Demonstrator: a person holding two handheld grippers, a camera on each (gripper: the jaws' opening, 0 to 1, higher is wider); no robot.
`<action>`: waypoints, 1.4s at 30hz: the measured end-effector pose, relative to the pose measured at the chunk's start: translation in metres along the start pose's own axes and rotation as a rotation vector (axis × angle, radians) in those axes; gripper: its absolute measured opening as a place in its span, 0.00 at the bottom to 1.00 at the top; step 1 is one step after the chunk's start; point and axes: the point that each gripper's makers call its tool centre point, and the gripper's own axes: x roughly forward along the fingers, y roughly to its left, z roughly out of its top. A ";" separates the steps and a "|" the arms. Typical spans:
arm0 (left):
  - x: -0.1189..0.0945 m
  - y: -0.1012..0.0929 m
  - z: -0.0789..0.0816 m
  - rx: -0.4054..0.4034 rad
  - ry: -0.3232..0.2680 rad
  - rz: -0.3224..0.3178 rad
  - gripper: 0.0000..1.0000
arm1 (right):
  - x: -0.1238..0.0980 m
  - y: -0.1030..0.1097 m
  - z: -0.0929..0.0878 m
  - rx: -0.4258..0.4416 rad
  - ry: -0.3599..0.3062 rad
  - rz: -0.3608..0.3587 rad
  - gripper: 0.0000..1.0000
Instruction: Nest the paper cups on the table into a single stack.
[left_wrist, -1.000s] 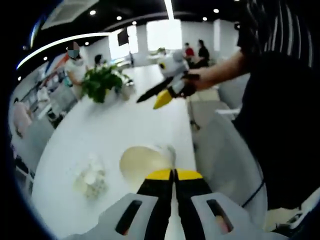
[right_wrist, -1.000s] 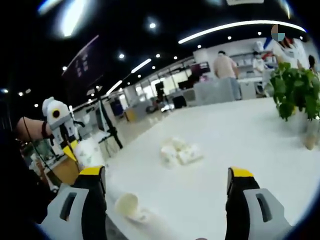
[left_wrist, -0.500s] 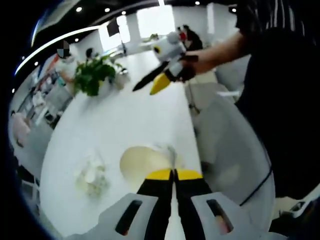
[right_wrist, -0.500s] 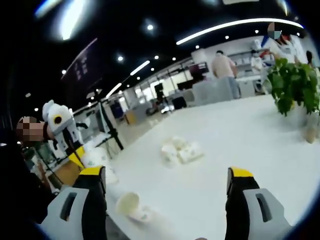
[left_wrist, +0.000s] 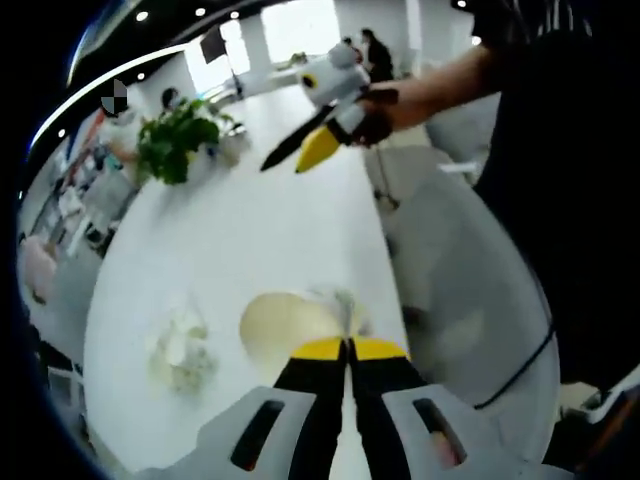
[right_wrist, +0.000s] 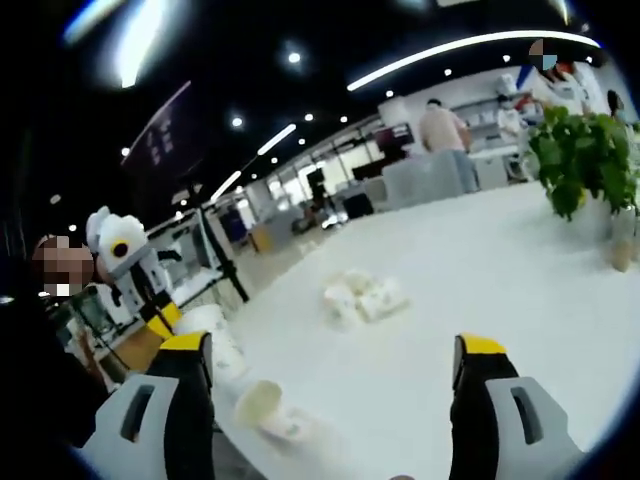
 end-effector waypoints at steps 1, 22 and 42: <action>0.001 0.000 0.000 -0.005 0.003 -0.001 0.00 | 0.000 0.000 -0.001 0.000 0.000 0.001 0.98; 0.030 -0.001 -0.006 0.067 0.101 -0.017 0.00 | -0.002 -0.005 -0.006 0.019 -0.003 -0.007 0.98; 0.049 -0.007 -0.012 0.117 0.181 -0.040 0.00 | -0.010 0.000 -0.013 0.041 -0.001 -0.001 0.97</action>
